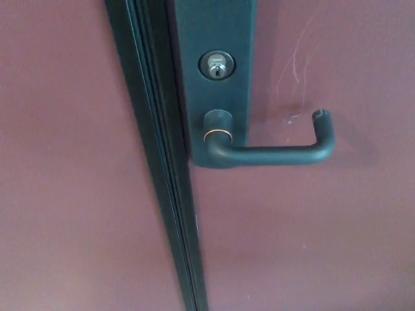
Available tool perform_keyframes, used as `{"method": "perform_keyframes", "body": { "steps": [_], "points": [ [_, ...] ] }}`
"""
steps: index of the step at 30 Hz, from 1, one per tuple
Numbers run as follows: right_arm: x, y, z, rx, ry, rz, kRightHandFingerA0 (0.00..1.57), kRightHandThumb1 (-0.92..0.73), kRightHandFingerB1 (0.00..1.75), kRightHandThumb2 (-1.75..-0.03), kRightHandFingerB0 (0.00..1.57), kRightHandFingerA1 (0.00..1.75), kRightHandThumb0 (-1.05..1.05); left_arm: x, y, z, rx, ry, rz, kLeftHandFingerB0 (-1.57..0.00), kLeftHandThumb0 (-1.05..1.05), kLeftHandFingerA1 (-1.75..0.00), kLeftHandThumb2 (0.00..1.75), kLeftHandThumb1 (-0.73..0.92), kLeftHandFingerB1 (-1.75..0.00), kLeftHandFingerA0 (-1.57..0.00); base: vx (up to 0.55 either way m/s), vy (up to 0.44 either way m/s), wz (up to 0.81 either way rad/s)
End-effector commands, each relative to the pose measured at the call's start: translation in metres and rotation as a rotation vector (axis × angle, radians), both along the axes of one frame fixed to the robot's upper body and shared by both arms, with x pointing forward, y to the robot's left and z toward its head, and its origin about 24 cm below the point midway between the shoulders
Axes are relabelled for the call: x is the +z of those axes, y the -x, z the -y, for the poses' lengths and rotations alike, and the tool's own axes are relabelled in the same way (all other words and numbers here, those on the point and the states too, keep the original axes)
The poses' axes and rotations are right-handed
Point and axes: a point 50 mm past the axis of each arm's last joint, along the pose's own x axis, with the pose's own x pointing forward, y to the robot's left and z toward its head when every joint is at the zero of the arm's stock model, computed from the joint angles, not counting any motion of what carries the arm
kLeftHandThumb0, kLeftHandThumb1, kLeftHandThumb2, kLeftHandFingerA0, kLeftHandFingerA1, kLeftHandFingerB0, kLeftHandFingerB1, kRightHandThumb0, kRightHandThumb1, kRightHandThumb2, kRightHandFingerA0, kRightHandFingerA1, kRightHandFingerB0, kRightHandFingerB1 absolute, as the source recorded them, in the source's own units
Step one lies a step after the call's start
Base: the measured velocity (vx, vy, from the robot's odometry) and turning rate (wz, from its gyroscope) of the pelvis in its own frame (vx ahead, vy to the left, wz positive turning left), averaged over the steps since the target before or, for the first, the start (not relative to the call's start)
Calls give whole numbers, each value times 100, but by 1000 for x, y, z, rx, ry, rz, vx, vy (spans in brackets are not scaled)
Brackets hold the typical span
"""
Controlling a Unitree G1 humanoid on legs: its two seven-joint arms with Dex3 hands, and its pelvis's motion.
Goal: The robot walks towards the door handle and put its right hand on it and twist the handle
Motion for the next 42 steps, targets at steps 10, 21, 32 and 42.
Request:
{"method": "perform_keyframes", "body": {
  "steps": [10, 21, 32, 42],
  "points": [
    [-1, -1, -2, 8, -8, 5, 39, -58, 42, -67, 39, 43, -32, 1, 4, -2, -10, -3, -12, -47, -37, -57, 67, 39, -49, -60, 21, 137, -1],
    [3, 3, -3, 19, -9, 22, 40, -58, 42, -67, 39, 43, -32, 1, 2, -3, -7, -10, -12, -48, -37, -56, 67, 39, -50, -60, 3, 4, 1],
    [85, 27, 7, 157, 104, 277, 43, -61, 38, -58, 38, 41, -23, 3, -3, -4, -3, -7, -3, -48, -37, -56, 67, 39, -50, -60, 0, 0, 0],
    [169, 31, 28, 191, 199, 464, 45, -59, 39, -57, 40, 43, -28, 5, -7, -5, -7, -8, 15, -48, -38, -56, 67, 39, -50, -60, 0, 0, 0]
  ]
}}
